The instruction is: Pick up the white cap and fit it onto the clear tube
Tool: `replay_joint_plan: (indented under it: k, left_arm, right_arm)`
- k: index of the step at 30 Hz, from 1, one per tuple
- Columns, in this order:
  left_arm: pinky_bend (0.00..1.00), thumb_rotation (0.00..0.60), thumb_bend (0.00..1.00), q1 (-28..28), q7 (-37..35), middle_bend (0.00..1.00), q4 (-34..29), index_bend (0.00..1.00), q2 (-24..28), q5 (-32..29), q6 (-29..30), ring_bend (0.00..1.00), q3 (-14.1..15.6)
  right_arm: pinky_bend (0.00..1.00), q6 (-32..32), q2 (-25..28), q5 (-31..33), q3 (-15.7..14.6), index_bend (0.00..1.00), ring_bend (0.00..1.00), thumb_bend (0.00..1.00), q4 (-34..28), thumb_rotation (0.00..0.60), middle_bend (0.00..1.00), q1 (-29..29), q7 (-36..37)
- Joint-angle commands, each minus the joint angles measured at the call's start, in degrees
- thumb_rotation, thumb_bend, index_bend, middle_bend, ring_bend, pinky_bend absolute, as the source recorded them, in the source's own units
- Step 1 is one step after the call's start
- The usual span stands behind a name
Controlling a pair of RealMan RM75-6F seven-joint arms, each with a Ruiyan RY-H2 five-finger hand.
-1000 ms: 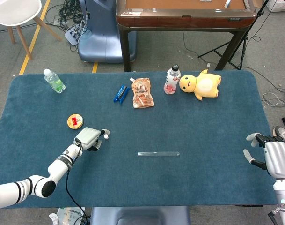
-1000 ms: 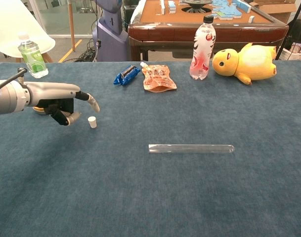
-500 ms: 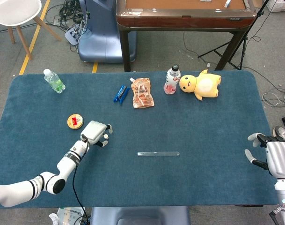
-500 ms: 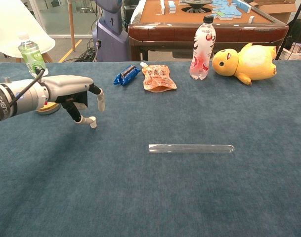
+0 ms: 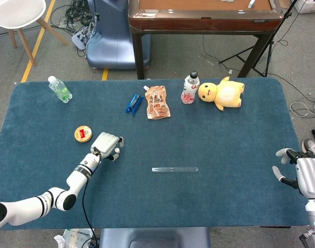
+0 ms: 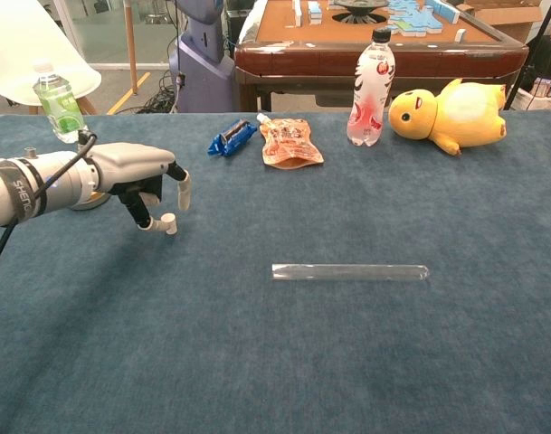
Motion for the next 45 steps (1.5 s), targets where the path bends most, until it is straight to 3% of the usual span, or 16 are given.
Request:
replay_joint_plan:
  k: [1,45]
  left_arm:
    - [1.0,0.6,0.26,0.0,0.2,1.0,0.3,0.44,-0.1,-0.1,-0.1,1.0,0.0]
    - [1.0,0.6,0.3,0.2,-0.1,1.0,4.8,0.5,-2.6,0.9,-1.3,1.0,-0.8]
  right_arm:
    - [0.44,0.0,0.0,0.0,0.0,0.43,0.51,0.28,0.0,0.6,0.55,0.0,0.0]
    - [0.44,0.0,0.2,0.8,0.5,0.43,0.51,0.28,-0.4,0.6,0.56,-0.2,-0.8]
